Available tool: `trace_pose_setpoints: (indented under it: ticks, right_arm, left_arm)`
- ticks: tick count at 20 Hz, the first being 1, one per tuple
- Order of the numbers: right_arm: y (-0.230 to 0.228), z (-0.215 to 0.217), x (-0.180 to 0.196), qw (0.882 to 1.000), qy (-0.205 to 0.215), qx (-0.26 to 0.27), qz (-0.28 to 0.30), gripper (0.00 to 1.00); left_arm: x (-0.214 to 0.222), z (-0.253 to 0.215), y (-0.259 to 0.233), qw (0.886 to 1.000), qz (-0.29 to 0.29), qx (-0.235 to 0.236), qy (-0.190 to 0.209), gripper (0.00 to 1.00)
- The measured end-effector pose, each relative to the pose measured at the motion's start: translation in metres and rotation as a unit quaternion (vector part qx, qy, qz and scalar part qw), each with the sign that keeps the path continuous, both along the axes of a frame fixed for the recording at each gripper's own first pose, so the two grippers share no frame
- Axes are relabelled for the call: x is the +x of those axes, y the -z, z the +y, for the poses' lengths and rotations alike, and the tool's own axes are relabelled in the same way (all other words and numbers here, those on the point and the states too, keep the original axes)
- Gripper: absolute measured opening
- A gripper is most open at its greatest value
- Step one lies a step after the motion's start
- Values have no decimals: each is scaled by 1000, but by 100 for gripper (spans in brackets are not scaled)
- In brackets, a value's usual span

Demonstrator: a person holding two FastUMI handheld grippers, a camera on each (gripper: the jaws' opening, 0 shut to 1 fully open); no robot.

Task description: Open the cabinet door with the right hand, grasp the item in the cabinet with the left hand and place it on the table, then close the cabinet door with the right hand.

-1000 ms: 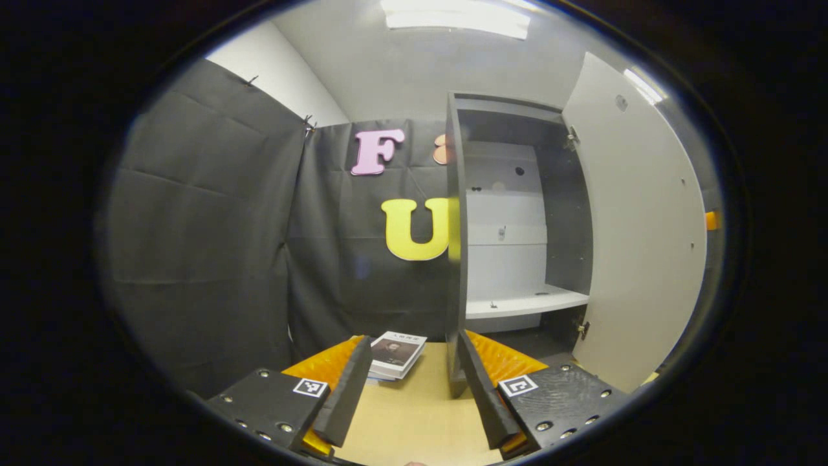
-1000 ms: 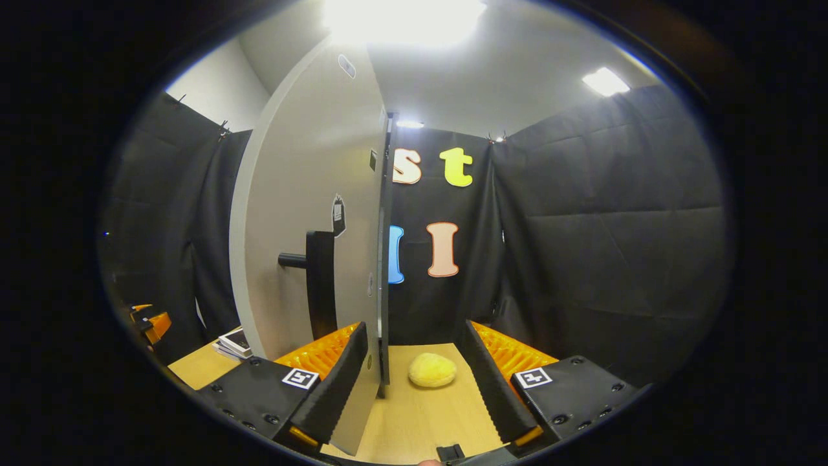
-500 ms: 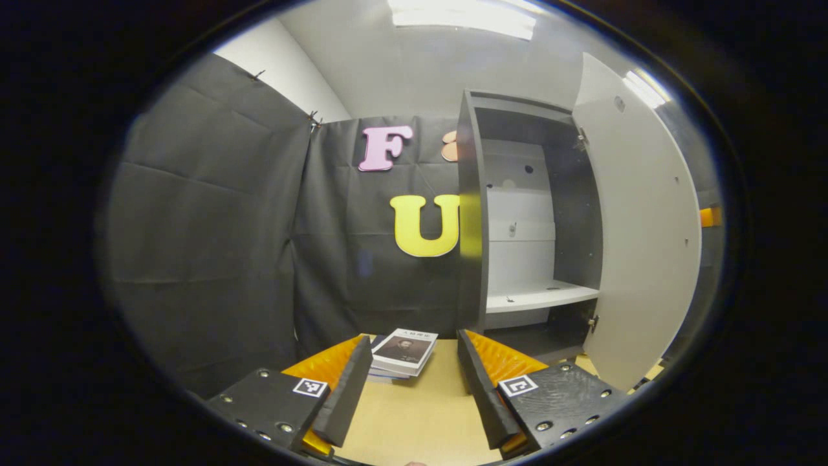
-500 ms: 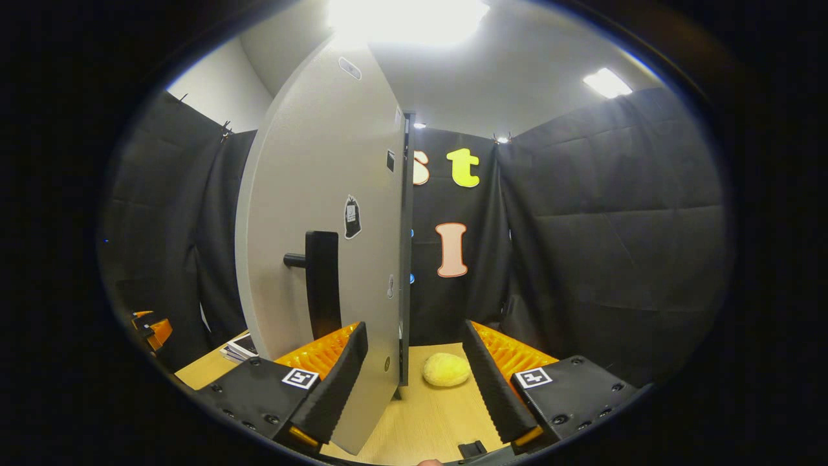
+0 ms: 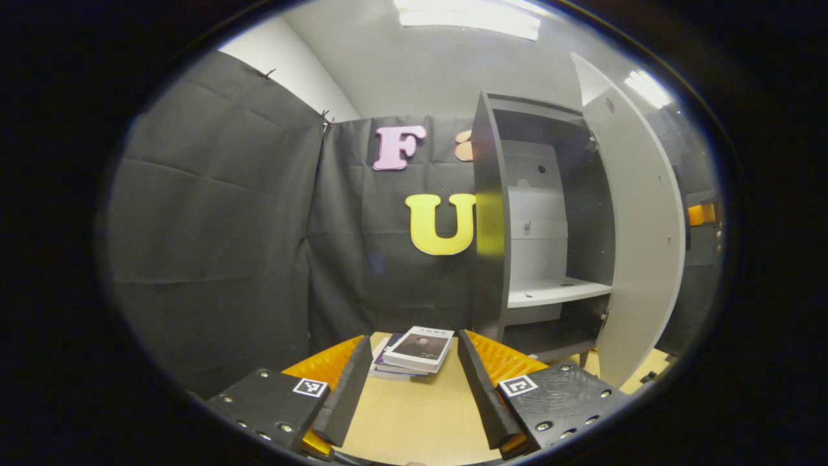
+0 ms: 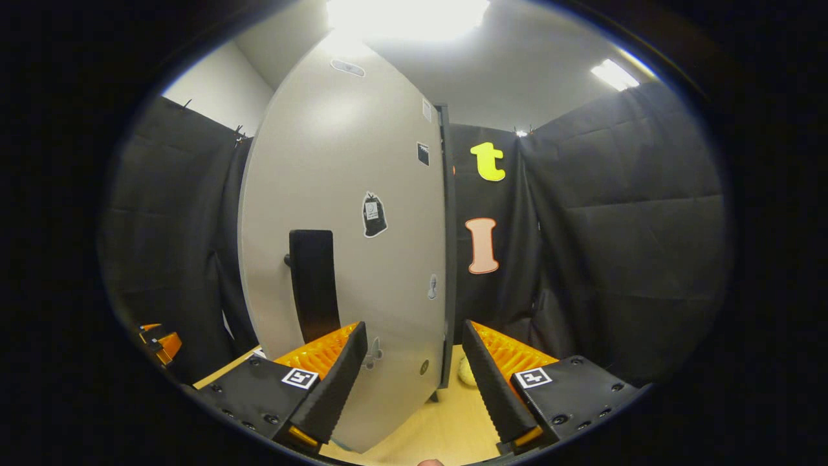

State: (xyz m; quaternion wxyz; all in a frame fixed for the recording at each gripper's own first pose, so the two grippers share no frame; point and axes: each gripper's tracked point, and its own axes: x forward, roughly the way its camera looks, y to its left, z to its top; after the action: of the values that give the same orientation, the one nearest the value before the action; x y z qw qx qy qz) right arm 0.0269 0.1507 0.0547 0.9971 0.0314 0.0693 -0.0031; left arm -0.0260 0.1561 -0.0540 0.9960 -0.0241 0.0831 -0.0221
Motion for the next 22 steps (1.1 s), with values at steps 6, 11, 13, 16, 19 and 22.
trace_pose_setpoints:
  ticks: [6, 11, 13, 16, 19, 22]
  right_arm:
    - [19, 48, 34, 999, -41, 34, 10, 94]
    - [44, 76, 51, 998, -56, 21, 21, 96]
    - [49, 81, 52, 998, -60, 23, 24, 96]
    - [51, 80, 51, 997, -64, 29, 20, 96]
    - [50, 74, 48, 997, -75, 23, 19, 96]
    - [50, 59, 42, 997, -79, 14, 13, 96]
  left_arm:
    - [-8, 12, -4, 1000, -11, 10, 3, 80]
    - [-16, 24, 1, 1000, -7, 8, -8, 80]
    - [-17, 28, 4, 1000, -2, 6, -12, 80]
    - [-13, 23, 4, 1000, -2, 3, -12, 80]
    - [-9, 10, 3, 1000, 4, 6, -17, 81]
    - [-8, -19, -10, 1000, -5, 14, -10, 81]
